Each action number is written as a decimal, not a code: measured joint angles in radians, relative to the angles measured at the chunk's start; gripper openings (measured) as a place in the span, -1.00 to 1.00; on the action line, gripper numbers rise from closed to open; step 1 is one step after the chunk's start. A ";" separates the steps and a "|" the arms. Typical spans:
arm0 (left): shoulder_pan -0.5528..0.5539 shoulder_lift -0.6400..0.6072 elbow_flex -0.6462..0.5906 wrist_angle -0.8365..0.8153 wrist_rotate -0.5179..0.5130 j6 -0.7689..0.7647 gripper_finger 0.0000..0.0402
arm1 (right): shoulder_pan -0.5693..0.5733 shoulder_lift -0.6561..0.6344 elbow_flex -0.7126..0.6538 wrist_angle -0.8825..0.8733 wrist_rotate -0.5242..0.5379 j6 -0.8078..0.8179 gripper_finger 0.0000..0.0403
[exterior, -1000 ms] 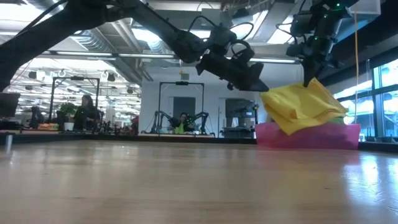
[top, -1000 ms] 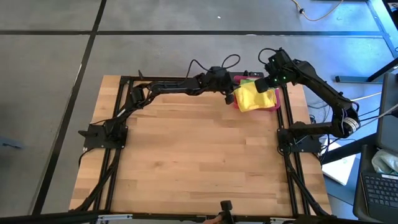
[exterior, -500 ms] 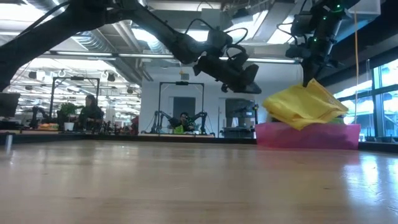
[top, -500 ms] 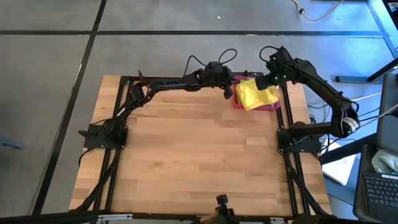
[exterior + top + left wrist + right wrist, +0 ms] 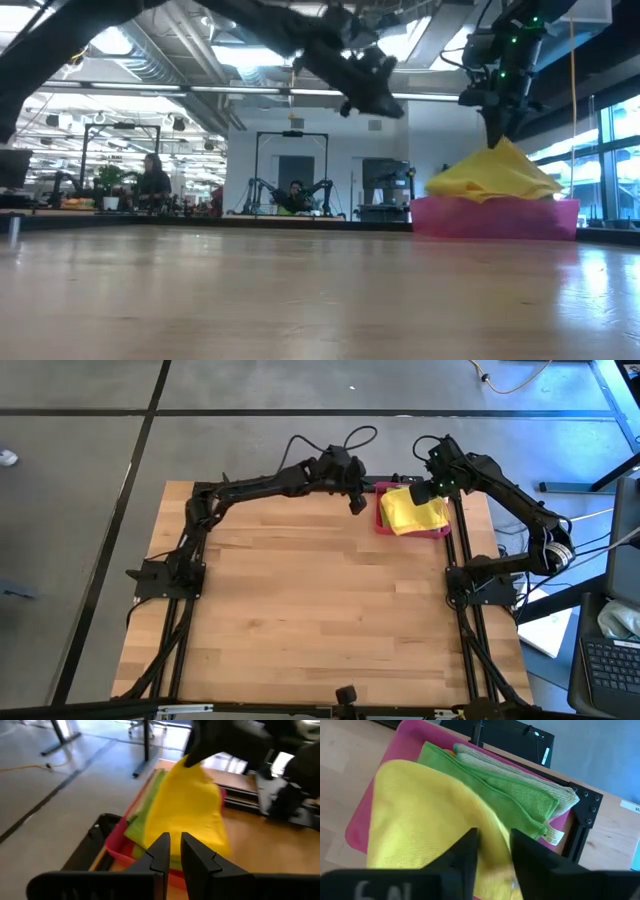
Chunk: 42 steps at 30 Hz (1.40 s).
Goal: Fold microfiber towels
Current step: Put the yellow towel into the red bin
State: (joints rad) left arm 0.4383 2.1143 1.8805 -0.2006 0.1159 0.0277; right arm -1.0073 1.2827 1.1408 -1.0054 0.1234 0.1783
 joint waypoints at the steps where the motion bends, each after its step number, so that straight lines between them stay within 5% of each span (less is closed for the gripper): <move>1: -0.003 -0.017 0.000 -0.029 0.013 0.000 -0.82 | 0.000 0.000 0.000 0.000 0.000 0.000 -0.42; 11: -0.058 -0.154 0.000 -0.296 0.057 0.000 -0.87 | 0.000 0.000 0.021 -0.002 -0.017 -0.001 -0.03; 15: -0.082 -0.228 0.000 -0.353 0.031 -0.003 -0.94 | 0.003 -0.003 0.055 0.071 -0.252 0.001 -0.03; 21: -0.113 -0.328 0.002 -0.390 -0.025 -0.045 -0.99 | 0.036 0.055 -0.011 0.070 -0.314 0.111 -0.22; 26: -0.158 -0.369 0.002 -0.449 -0.082 -0.101 -0.99 | 0.052 0.171 -0.065 0.165 -0.475 0.155 -0.46; 42: -0.322 -0.414 0.000 -0.680 -0.221 -0.234 -0.99 | 0.101 0.421 -0.063 0.318 -0.388 0.006 -0.98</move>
State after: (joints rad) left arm 0.1160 1.7000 1.8805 -0.8808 -0.1051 -0.2063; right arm -0.9059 1.7033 1.0775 -0.6874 -0.2642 0.1846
